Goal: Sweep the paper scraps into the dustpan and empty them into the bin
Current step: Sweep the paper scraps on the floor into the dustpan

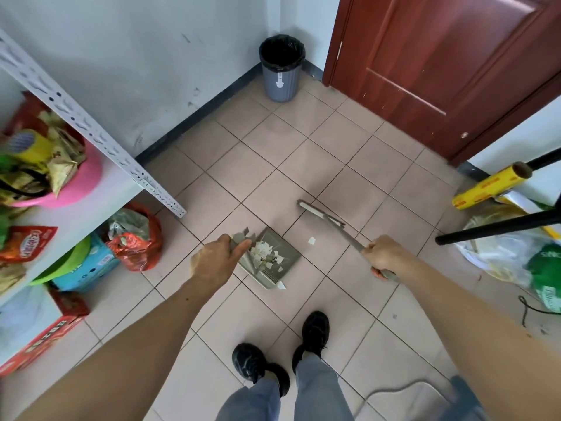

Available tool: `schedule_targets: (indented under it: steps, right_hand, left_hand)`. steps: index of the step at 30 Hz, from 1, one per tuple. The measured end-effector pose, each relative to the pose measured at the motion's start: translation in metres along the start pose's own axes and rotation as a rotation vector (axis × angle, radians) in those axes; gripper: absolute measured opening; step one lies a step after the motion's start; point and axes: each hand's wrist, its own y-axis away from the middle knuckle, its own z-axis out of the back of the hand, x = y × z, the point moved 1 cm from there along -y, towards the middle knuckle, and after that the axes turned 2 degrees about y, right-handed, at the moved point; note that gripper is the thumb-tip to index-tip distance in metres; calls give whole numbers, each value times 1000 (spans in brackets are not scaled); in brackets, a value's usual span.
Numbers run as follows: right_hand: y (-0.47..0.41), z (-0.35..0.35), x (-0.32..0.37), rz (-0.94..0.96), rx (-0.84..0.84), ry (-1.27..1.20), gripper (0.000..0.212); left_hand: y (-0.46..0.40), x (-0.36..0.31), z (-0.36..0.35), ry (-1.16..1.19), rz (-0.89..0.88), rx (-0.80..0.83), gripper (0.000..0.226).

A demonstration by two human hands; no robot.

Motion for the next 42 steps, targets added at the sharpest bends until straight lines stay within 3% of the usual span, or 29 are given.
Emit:
schedule_targets:
  steps: [5,9,14,18,22,27,31,42]
  right_hand:
    - [3,-29,-21,-70,60,31,17]
    - [26,-44,-30,-26,188,80,31]
    - [60,-33,-21,13,284,-64,22]
    - [77,-32,-20,56,263,-72,10]
    - [80,-31,-20,70,206,-90,13]
    - [69,-52,-39,155,73,90,23]
    - [70,-71,-61,168,24,164,17]
    - [91,-133,-114,66,47,204,21]
  left_hand:
    - [6,1,-12,-47,-27,37,61]
    - [10,-2,-24,-53,-47,53,60]
    - [24,2,-27,11,-21,25,58]
    - [41,9,-28,81,44,0,54]
    - [63,22,-26,83,62,-33,60]
    - [105,44,-31,144,149,-51,53]
    - [144,65,-41,165,202,-72,54]
    - [201,111,-63,98,227,-49,58]
